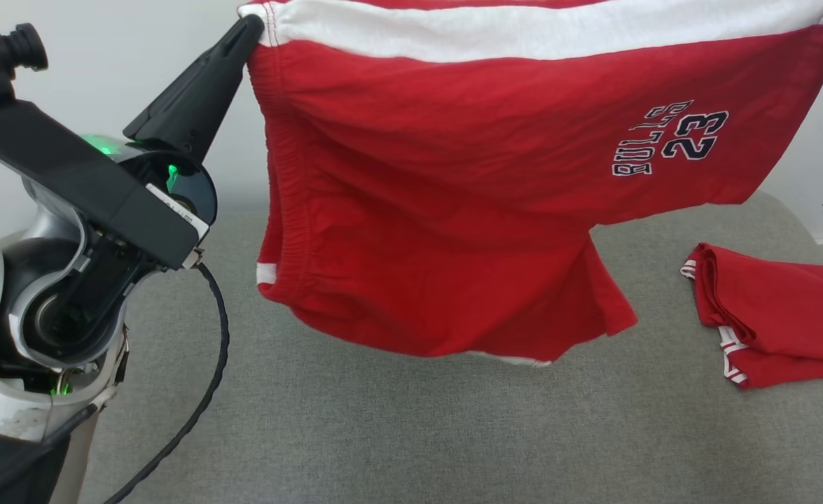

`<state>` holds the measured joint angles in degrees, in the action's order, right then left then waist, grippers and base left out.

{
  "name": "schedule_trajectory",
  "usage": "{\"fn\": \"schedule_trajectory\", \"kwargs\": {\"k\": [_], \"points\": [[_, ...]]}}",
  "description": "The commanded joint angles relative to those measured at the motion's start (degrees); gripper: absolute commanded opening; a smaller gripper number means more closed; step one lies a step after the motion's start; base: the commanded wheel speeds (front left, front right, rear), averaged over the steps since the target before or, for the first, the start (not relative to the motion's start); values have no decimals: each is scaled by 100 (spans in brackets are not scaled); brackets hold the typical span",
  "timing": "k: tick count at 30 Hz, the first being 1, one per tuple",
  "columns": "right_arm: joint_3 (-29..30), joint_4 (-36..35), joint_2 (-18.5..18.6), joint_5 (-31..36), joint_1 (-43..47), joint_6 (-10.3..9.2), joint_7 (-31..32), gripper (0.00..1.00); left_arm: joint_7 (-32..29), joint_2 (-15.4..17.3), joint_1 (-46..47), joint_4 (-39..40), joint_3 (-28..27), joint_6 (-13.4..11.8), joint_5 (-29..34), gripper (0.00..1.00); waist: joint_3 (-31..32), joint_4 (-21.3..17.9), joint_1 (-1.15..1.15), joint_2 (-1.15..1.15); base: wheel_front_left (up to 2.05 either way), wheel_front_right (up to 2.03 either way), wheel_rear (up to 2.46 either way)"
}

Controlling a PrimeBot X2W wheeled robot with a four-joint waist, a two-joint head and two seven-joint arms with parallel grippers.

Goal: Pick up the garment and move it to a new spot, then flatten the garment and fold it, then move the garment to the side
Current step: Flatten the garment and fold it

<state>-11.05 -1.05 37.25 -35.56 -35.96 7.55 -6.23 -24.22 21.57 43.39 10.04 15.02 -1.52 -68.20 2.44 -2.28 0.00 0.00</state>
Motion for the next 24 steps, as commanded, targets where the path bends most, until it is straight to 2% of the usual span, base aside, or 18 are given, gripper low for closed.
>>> {"fn": "schedule_trajectory", "kwargs": {"k": [1,5,9,13,19,24], "points": [[39,-35,9,41,38,-16,29,0,-50,22,1,33,10,-21,-83,0,-43,-8,0,0,0,0,0],[53,0,-69,70,-168,-16,202,0,-234,65,214,-76,88,-135,-16,0,-224,-29,0,0,0,0,0],[-34,248,-261,177,-738,-16,474,0,-509,64,719,-435,238,-168,47,0,-725,-52,0,0,0,0,0],[-244,739,-618,377,-1606,-16,703,0,-465,-67,1500,-1082,362,48,262,0,-1408,-64,0,0,0,0,0],[-535,1617,-1138,707,-2983,-16,738,0,-132,-146,2702,-2133,497,553,754,0,-2424,-148,0,0,0,0,0],[-400,2642,-1643,1267,-4312,-16,227,0,984,-75,3907,-2984,680,869,1520,0,-3365,-280,0,0,0,0,0]]}}
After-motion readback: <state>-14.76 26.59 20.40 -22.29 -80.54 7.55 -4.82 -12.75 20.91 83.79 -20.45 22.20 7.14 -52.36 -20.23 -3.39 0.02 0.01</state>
